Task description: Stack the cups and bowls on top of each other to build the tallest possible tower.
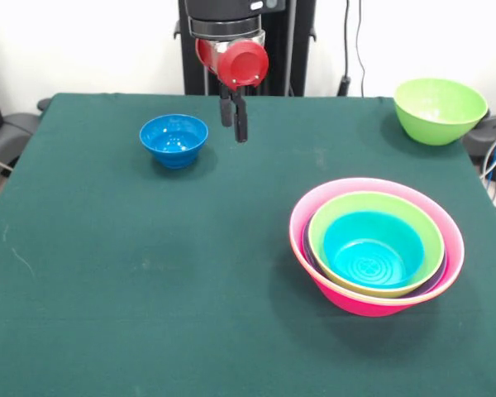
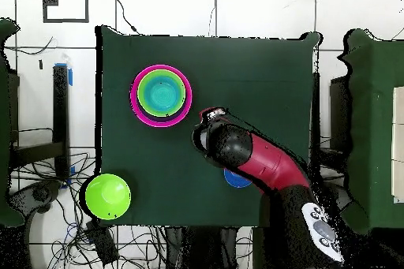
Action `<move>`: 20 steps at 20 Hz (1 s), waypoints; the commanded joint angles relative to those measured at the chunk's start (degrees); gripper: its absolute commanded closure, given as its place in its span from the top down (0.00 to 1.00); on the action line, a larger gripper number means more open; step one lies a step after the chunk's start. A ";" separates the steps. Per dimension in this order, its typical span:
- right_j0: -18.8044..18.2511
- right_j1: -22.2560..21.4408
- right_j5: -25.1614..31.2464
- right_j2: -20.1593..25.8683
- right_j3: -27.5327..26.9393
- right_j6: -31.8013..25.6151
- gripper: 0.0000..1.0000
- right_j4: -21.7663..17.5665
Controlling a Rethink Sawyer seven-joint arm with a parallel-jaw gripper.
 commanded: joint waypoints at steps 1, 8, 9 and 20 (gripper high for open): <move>-0.76 0.96 -3.45 7.81 7.23 8.34 1.00 4.21; 3.54 -1.69 -2.02 6.08 8.73 11.18 1.00 8.53; 4.11 -1.88 -1.89 5.68 8.78 11.29 1.00 9.04; 8.40 -3.29 -0.57 2.88 9.00 11.89 1.00 13.78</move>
